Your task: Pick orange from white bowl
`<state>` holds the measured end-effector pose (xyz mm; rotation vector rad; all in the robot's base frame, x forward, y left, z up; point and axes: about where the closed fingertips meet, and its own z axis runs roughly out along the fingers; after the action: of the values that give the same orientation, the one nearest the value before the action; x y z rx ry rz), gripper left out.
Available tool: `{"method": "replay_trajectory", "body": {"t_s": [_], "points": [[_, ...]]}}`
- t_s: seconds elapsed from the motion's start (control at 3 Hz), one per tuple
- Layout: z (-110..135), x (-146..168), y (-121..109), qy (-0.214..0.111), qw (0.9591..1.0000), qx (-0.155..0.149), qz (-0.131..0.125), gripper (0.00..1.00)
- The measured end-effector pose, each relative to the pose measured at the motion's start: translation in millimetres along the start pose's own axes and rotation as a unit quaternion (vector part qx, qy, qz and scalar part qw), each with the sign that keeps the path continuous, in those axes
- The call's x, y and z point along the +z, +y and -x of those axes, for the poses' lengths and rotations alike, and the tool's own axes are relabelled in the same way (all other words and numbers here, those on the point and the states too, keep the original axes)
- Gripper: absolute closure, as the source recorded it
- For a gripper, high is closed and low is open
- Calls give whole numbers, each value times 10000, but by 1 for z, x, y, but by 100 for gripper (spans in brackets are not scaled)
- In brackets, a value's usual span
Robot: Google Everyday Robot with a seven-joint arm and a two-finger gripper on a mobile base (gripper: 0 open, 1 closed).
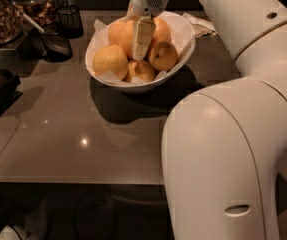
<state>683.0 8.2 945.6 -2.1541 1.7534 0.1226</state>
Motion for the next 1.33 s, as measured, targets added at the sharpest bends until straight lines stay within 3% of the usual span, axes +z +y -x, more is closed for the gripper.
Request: {"method": "replay_trajectory", "body": {"t_s": [0.33,1.0,1.33], "points": [[-2,2,3,37,10000,-9,-13,42],[-2,2,2,37,10000,-9,-15,88],[5,-14,-3,-132,9991,-50,-408,100]]}}
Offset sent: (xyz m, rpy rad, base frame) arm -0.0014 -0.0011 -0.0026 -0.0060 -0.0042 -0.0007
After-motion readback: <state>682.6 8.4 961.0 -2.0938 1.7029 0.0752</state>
